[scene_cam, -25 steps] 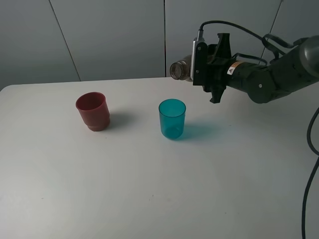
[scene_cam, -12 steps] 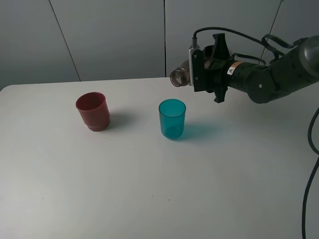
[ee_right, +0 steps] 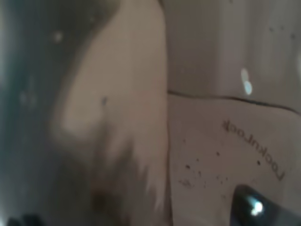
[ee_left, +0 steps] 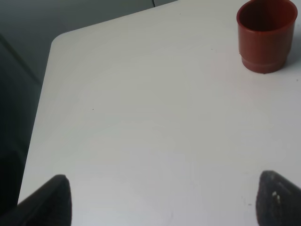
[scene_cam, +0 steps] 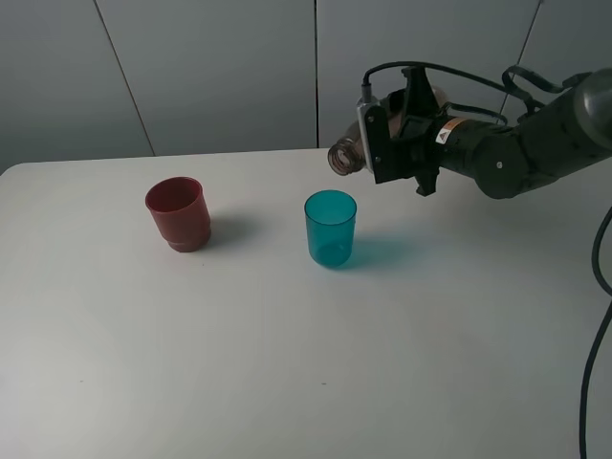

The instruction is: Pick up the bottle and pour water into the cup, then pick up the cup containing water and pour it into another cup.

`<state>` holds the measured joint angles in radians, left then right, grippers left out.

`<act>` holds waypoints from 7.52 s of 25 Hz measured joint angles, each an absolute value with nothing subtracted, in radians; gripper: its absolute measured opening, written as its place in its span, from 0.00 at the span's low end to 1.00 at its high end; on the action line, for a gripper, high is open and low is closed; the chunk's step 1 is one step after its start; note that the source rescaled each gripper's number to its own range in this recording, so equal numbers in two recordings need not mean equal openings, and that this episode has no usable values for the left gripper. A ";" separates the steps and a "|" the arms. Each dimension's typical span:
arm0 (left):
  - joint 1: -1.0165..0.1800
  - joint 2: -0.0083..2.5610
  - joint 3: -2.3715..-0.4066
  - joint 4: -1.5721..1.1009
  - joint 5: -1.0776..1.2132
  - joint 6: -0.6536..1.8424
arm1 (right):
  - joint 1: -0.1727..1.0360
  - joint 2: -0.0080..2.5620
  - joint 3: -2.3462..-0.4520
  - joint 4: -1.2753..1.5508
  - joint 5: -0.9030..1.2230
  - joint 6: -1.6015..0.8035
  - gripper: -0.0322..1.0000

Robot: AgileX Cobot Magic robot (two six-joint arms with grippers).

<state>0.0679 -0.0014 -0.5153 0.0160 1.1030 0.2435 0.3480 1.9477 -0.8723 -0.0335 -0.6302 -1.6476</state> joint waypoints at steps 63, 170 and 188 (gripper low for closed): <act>0.068 -0.001 -0.515 0.016 1.103 0.246 | 0.348 1.948 -0.872 -0.041 -0.694 -1.949 0.05; 0.068 -0.001 -0.515 0.016 1.103 0.246 | 0.127 2.179 -1.011 -0.222 -0.745 0.106 0.39; 0.068 -0.001 -0.515 0.016 1.103 0.246 | 0.126 1.983 -0.735 -0.245 -0.726 0.028 0.99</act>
